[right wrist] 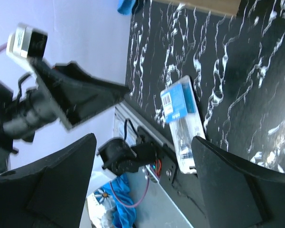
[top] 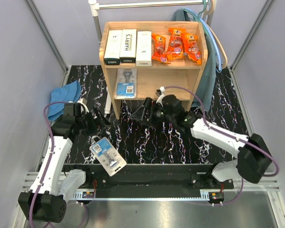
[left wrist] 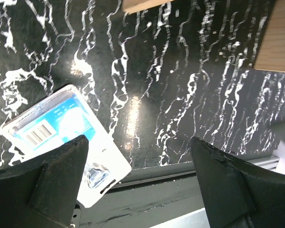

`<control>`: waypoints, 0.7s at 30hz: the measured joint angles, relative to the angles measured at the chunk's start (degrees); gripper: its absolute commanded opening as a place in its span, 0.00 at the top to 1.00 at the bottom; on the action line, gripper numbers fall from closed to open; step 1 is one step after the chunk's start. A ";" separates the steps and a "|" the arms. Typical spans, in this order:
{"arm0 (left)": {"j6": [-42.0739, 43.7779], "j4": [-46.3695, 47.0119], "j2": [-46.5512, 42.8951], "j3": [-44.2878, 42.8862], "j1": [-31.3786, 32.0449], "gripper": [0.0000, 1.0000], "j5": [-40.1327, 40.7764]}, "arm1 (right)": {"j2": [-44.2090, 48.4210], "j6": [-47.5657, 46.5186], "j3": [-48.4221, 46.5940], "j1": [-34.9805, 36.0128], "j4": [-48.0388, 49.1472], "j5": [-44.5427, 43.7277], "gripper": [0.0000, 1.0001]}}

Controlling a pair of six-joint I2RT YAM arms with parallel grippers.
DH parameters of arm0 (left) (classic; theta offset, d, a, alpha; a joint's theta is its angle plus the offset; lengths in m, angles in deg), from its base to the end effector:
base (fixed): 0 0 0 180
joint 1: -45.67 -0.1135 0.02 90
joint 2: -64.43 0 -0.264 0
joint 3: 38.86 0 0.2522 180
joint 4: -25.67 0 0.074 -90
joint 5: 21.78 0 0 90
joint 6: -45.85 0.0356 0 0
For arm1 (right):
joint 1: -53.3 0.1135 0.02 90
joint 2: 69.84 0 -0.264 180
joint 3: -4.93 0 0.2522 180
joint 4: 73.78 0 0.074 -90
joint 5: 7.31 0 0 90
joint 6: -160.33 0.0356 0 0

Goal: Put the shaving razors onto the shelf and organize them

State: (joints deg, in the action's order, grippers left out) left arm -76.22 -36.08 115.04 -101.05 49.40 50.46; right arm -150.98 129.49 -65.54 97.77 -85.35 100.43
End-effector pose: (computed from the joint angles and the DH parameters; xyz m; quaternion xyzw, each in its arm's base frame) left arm 0.1676 -0.0218 0.2853 -0.1764 0.9135 -0.2415 0.2756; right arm 0.2258 0.2369 0.2868 0.0196 0.8245 0.5121 0.2399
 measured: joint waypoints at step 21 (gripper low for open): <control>-5.01 0.04 5.73 10.67 1.90 0.27 4.04 | 24.57 8.37 23.76 9.38 -3.96 -9.11 0.08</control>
State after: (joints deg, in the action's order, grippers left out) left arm -81.23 -36.04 120.77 -90.38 51.30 54.50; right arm -126.41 137.86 -41.78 107.15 -89.30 91.31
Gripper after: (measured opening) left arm 0.757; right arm 0.917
